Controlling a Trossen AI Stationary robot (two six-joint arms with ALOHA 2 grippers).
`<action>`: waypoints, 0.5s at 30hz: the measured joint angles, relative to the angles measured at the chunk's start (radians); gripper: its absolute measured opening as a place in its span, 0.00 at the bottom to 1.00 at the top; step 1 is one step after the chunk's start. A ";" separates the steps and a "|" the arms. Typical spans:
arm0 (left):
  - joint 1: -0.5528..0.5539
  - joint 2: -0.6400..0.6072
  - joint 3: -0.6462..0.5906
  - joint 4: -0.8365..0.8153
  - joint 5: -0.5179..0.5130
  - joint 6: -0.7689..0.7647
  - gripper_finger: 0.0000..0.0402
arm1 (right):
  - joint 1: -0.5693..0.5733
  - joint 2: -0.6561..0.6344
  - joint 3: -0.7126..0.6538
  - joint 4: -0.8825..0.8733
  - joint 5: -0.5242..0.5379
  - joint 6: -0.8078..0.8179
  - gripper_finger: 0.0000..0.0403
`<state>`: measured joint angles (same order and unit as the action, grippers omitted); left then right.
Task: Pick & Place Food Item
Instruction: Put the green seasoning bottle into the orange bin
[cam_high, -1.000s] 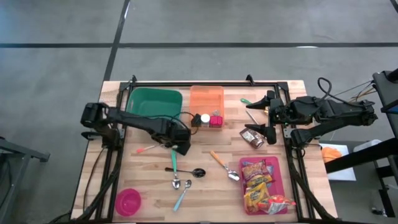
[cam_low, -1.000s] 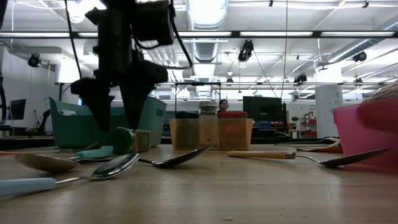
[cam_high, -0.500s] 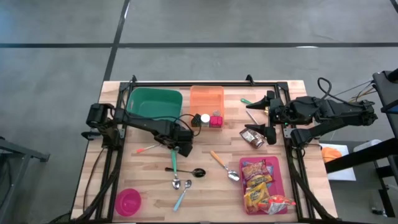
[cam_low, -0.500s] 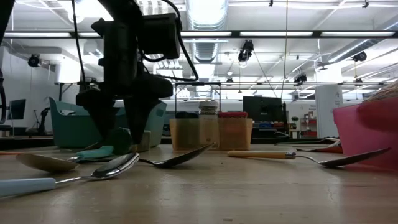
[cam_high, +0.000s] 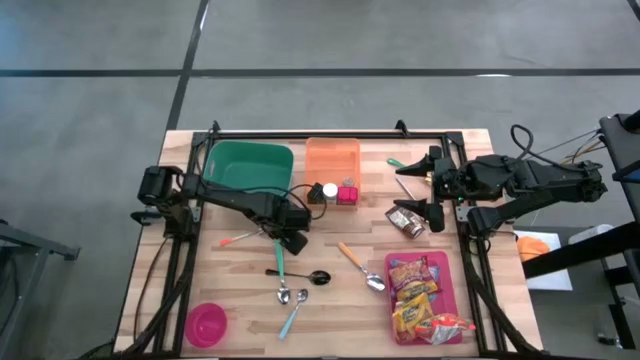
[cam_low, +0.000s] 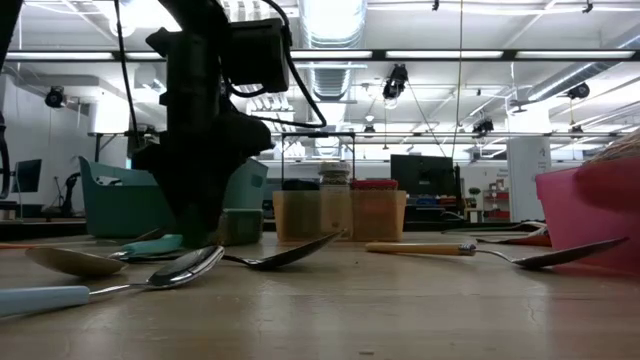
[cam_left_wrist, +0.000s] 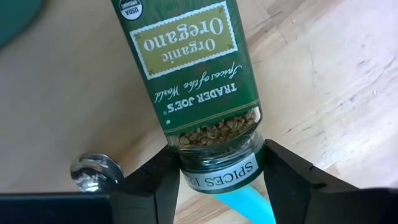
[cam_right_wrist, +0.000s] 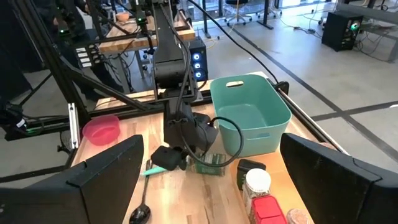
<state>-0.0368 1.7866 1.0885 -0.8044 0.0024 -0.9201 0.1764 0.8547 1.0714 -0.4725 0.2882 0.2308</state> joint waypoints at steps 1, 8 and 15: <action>0.000 0.000 0.000 -0.001 -0.001 0.012 0.45 | 0.000 0.000 0.000 0.000 0.000 0.000 0.93; -0.012 -0.001 0.001 -0.003 -0.002 0.066 0.45 | 0.000 0.000 0.000 0.000 0.000 -0.024 0.93; -0.029 -0.005 0.000 -0.008 0.015 0.087 0.45 | 0.000 0.000 0.000 0.001 0.000 -0.023 0.93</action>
<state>-0.0662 1.7818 1.0889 -0.8123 0.0171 -0.8333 0.1764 0.8547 1.0712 -0.4719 0.2882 0.2077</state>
